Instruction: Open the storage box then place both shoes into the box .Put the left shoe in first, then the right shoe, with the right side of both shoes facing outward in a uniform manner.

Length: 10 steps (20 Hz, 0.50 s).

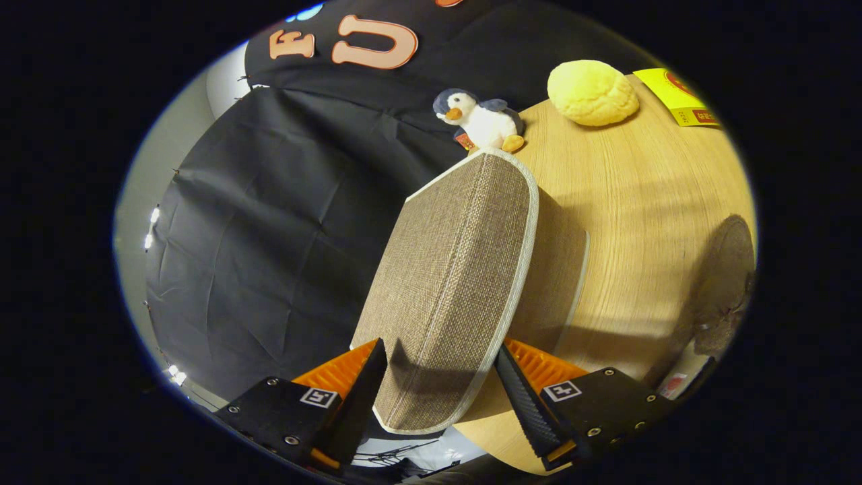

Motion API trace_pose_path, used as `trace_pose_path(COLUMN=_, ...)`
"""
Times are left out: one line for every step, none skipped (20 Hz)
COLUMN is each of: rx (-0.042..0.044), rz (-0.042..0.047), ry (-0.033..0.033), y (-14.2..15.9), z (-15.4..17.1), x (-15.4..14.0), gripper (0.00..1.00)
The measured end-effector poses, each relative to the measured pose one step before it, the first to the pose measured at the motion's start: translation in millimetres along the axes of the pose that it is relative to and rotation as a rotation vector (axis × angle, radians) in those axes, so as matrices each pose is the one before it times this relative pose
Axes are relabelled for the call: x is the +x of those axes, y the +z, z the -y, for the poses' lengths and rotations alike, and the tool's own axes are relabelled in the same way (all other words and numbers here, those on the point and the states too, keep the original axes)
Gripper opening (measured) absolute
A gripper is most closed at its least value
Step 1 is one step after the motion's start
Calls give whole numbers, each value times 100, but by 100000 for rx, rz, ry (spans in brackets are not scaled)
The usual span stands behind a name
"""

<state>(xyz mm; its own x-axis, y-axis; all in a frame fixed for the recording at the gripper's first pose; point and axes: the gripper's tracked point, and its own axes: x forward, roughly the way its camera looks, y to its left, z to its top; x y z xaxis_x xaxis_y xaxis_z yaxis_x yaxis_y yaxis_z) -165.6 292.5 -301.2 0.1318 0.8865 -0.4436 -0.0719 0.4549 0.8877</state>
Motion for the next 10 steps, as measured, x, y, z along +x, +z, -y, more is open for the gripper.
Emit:
trace_pose_path(rx=88, rz=568, ry=-715, y=360, z=192, x=-229, gripper=93)
trace_pose_path(rx=27, rz=343, ry=147, y=189, z=-63, x=-385, gripper=88)
trace_pose_path(rx=542, rz=934, ry=-249, y=428, z=-33, x=-234, gripper=85)
trace_pose_path(rx=673, rz=1241, ry=532, y=50, z=-80, x=-1146, gripper=80)
trace_pose_path(rx=1025, rz=1619, ry=1105, y=383, z=-456, x=-1183, gripper=77)
trace_pose_path(rx=1475, rz=1627, ry=2253, y=420, z=-883, x=-739, gripper=73)
trace_pose_path(rx=1064, rz=1604, ry=2544, y=469, z=-930, x=-498, gripper=71)
trace_pose_path(rx=585, rz=1550, ry=2053, y=297, z=-836, x=-57, gripper=67)
trace_pose_path(rx=-201, rz=1433, ry=942, y=289, z=-542, x=-134, gripper=64)
trace_pose_path(rx=-390, rz=1478, ry=573, y=299, z=-529, x=67, gripper=56)
